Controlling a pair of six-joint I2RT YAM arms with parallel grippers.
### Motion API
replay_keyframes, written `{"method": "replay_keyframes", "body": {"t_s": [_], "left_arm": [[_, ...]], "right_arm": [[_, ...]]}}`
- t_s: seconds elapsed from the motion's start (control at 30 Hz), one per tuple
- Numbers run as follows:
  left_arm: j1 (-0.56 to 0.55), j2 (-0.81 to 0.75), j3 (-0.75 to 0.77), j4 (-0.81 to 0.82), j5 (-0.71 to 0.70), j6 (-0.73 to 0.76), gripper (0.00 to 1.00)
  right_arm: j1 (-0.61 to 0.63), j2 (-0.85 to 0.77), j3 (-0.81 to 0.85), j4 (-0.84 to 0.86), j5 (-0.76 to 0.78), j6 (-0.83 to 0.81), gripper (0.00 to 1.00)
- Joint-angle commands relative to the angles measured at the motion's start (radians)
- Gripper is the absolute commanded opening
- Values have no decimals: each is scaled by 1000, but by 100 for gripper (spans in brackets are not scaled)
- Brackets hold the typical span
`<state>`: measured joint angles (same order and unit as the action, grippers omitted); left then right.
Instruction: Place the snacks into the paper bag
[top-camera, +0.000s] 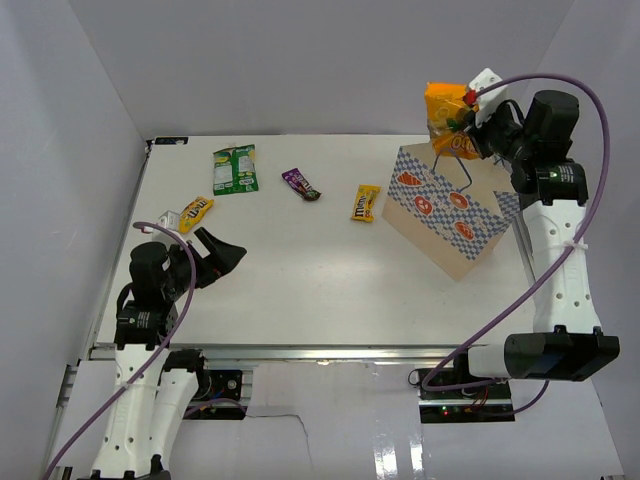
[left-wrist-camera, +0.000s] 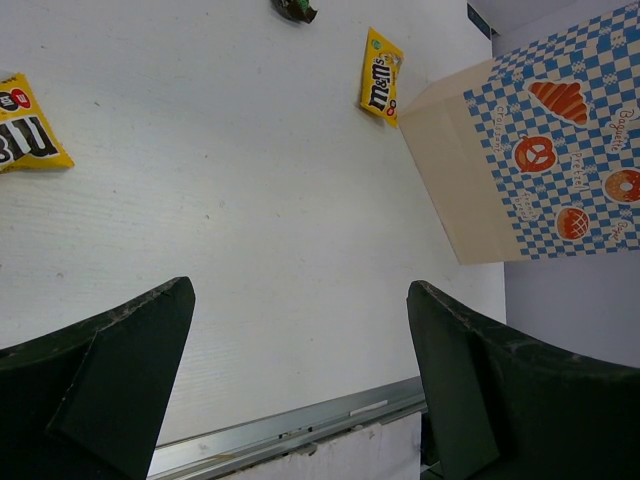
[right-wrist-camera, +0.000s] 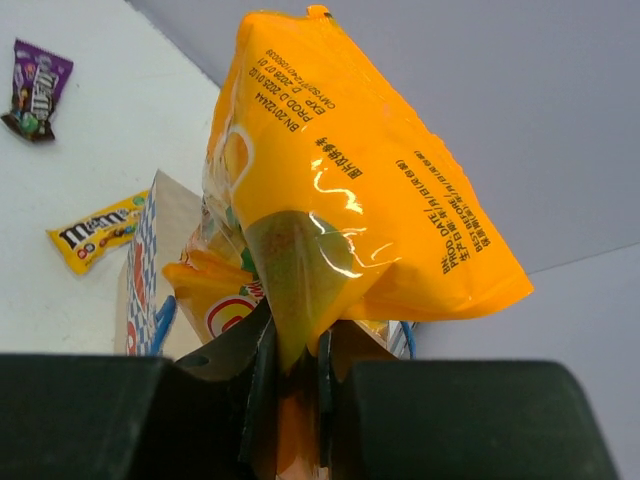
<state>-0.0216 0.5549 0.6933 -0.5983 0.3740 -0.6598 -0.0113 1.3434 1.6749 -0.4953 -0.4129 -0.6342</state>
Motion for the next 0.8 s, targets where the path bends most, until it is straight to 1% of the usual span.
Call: {"method": "replay_keyframes", "body": {"t_s": [0.0, 0.2, 0.43, 0.47, 0.53, 0.57, 0.63, 0.7, 0.77], "left_arm": [[2, -7, -9, 8, 3, -4, 98], [2, -12, -11, 5, 5, -9, 98], [2, 0, -9, 9, 5, -8, 98], [2, 3, -9, 9, 6, -6, 98], [2, 8, -8, 12, 6, -8, 98], [2, 11, -6, 15, 8, -8, 98], [2, 14, -5, 18, 9, -8, 98], [2, 20, -2, 20, 11, -6, 98], [2, 22, 0, 26, 11, -8, 98]], "right_arm": [[51, -59, -21, 138, 63, -93, 8], [102, -87, -124, 138, 152, -165, 8], [112, -98, -201, 97, 161, -182, 9], [112, -99, -207, 93, 160, -180, 14], [111, -99, -218, 90, 158, -173, 20], [112, -99, -219, 90, 155, -171, 26], [111, -98, -222, 90, 154, -167, 33], [112, -99, -222, 95, 157, -165, 36], [111, -96, -219, 101, 172, -170, 43]]}}
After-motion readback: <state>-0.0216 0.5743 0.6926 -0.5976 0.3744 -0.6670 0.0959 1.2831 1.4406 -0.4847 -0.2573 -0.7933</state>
